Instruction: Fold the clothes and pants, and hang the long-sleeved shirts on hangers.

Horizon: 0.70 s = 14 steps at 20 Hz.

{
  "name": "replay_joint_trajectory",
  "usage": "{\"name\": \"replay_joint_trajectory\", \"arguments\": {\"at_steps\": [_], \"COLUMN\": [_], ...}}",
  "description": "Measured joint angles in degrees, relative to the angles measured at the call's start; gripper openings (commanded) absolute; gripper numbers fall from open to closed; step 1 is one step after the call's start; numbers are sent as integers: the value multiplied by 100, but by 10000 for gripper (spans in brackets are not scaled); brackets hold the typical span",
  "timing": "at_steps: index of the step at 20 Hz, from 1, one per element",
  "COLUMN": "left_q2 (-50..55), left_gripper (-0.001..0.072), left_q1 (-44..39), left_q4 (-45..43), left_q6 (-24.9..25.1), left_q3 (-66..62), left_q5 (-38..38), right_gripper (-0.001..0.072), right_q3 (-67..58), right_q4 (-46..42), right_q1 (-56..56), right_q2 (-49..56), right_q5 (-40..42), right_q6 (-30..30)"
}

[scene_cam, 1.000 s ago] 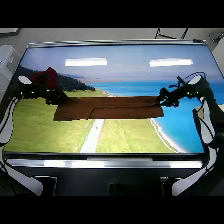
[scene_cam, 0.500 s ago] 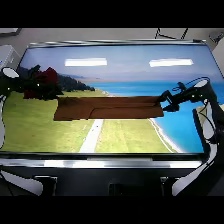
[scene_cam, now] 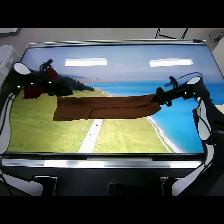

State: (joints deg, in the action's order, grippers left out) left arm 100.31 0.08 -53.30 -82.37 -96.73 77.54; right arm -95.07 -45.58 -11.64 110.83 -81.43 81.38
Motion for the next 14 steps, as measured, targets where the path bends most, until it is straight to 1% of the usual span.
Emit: {"name": "replay_joint_trajectory", "arguments": {"at_steps": [3,6,8,10,12,14], "left_q2": [356,772,1025,1246,1462,1663], "left_gripper": [53,38,27,27,27,27], "left_q1": [-850,-1685,-2159,-2586,-2981,-3397], "left_q4": [61,129,149,278,675,1414], "left_q6": [-85,-260,-529,-833,-1117,-1272], "left_q3": [0,0,0,0,0,0], "left_q5": [-463,-817,-1060,-1473,-1996,-2621], "right_gripper": [35,36,36,36,36,36], "right_q3": [-4,-4,-4,-4,-2,-4], "right_q4": [85,131,129,151,144,138], "right_q1": [232,542,750,914,988,1032], "right_q2": [-693,-1504,-2035,-2496,-2876,-3200], "right_q5": [-315,-494,-560,-656,-702,-728], "right_q6": [-35,131,302,472,675,850]}}
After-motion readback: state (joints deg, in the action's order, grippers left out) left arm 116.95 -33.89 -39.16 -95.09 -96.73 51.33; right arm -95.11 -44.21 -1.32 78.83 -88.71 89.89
